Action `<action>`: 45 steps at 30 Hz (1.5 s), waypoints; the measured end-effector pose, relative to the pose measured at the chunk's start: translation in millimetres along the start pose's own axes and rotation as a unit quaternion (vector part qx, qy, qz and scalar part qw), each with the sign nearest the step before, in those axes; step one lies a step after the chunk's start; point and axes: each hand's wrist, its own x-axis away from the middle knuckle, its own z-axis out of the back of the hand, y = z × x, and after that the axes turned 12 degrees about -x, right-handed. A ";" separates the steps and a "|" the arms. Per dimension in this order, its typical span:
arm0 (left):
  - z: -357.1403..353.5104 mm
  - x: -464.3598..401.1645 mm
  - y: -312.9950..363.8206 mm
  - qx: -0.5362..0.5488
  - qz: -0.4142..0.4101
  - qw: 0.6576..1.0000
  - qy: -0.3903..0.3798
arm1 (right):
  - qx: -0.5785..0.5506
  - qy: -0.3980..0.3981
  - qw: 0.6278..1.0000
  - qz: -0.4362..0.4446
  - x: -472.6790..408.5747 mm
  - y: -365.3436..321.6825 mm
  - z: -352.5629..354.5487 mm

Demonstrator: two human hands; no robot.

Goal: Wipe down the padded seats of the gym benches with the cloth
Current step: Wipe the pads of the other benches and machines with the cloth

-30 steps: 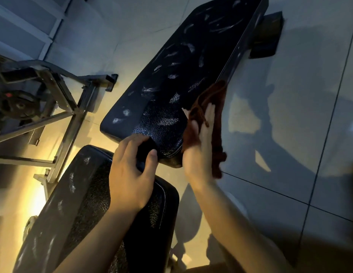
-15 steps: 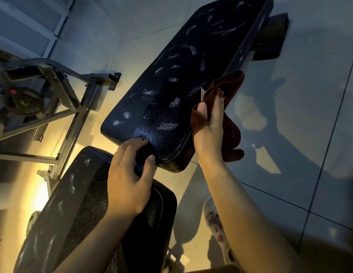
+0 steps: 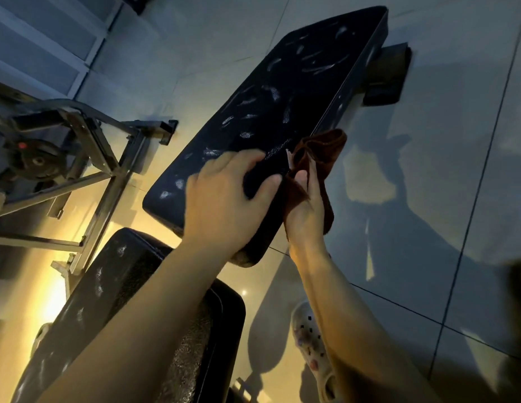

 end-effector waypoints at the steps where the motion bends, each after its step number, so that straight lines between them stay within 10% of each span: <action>1: -3.4 -15.9 9.1 0.000 0.008 1.000 -0.020 | -0.007 -0.004 1.000 -0.006 0.7 -1.4 -0.3; 5: -24.3 -59.7 34.5 -0.098 -0.002 0.992 -0.078 | -0.023 0.009 0.998 -0.049 -2.0 -2.0 1.9; 17: -7.3 -15.0 32.3 0.058 0.086 0.992 -0.066 | -0.109 0.043 0.989 -0.095 -0.5 -25.3 5.0; 29: 16.2 42.7 2.5 0.096 0.139 0.983 -0.073 | -0.050 0.077 0.993 -0.080 13.3 -37.6 -1.1; 35: 11.4 44.2 -6.1 0.027 0.131 0.990 -0.054 | 0.178 0.021 0.984 -0.004 26.7 -7.8 -30.8; 45: 13.0 47.4 -25.8 0.055 0.154 0.984 -0.074 | 0.105 0.039 0.994 0.005 60.6 16.9 -34.6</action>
